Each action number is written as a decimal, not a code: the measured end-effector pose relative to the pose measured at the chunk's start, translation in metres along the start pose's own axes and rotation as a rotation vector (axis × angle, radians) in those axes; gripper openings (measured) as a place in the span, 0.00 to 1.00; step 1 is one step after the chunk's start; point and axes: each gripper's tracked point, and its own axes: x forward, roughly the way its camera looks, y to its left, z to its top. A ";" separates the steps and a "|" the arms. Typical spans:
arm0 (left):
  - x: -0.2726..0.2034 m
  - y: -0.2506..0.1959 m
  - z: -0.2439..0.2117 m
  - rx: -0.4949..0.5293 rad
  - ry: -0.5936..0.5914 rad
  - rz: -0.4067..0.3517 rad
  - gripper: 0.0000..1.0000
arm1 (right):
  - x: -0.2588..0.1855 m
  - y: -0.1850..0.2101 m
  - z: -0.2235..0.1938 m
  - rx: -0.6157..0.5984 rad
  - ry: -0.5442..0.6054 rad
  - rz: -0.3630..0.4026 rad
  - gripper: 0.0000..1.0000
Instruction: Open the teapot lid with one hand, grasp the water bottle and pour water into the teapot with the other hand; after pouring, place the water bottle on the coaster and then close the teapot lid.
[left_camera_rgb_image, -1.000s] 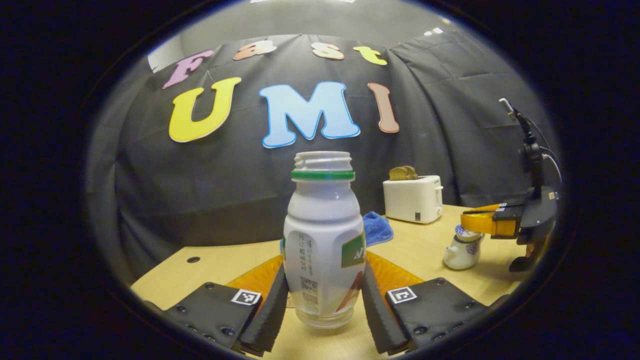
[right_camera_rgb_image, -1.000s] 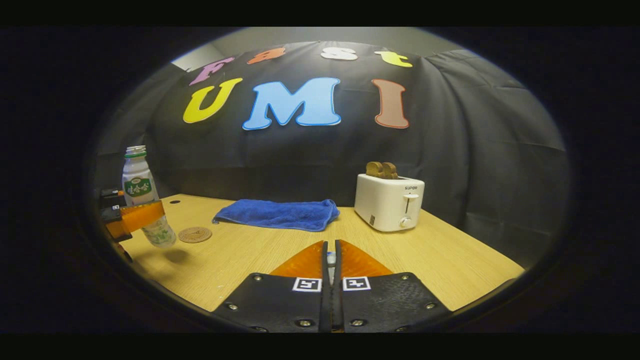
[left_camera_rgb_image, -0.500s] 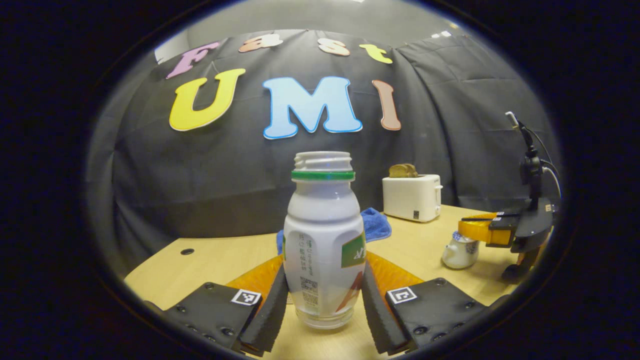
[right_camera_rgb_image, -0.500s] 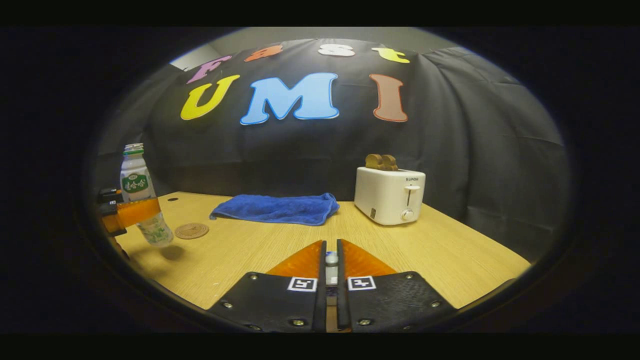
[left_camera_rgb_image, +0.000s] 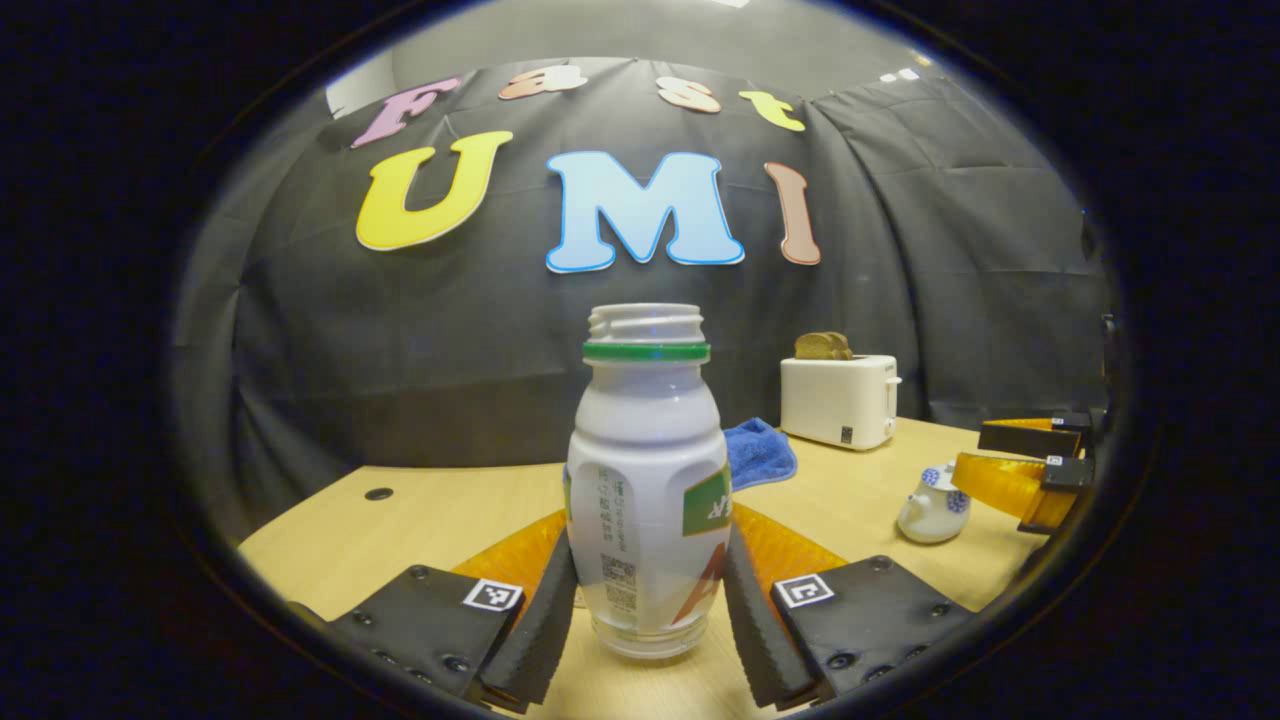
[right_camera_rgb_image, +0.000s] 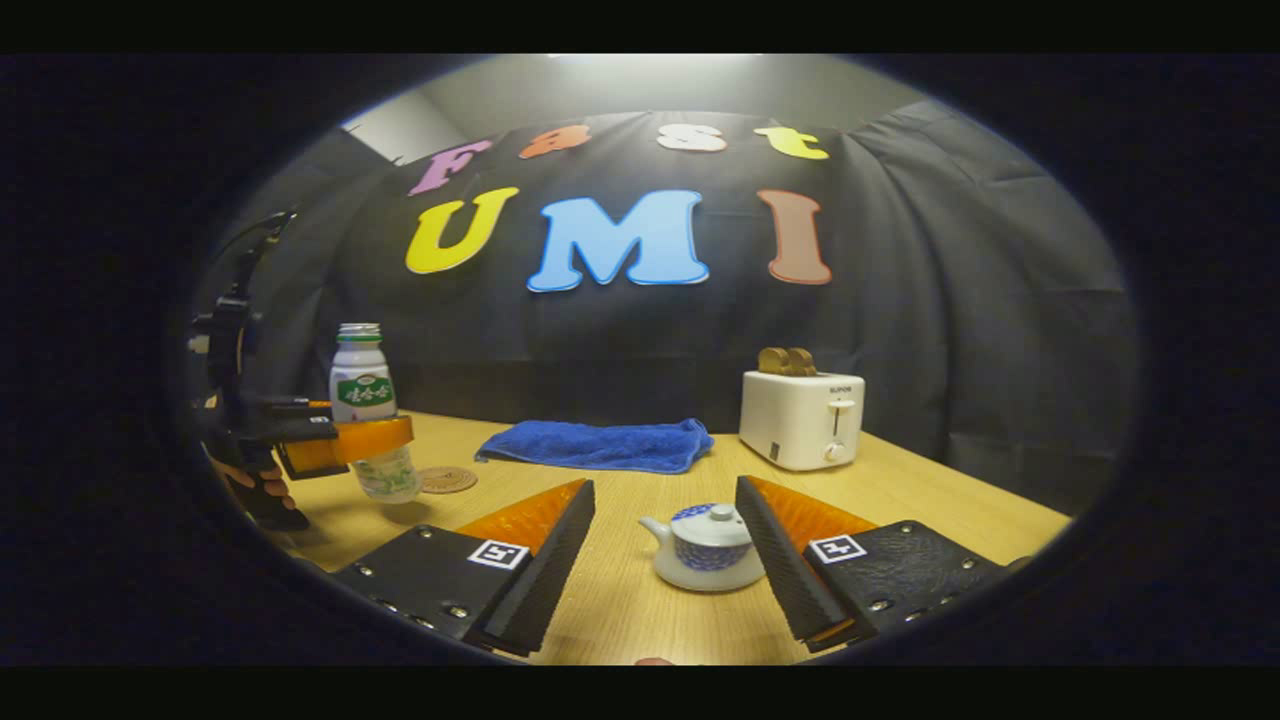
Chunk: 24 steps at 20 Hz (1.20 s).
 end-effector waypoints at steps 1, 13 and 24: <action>0.001 0.003 -0.001 -0.010 0.006 0.007 0.76 | -0.001 0.012 -0.001 -0.043 -0.002 0.024 0.87; 0.048 0.062 0.012 -0.080 -0.047 0.091 0.71 | -0.015 0.066 -0.005 -0.152 -0.019 0.206 0.83; 0.093 0.066 -0.015 -0.067 0.005 0.104 0.82 | -0.012 0.062 -0.007 -0.118 -0.006 0.199 0.83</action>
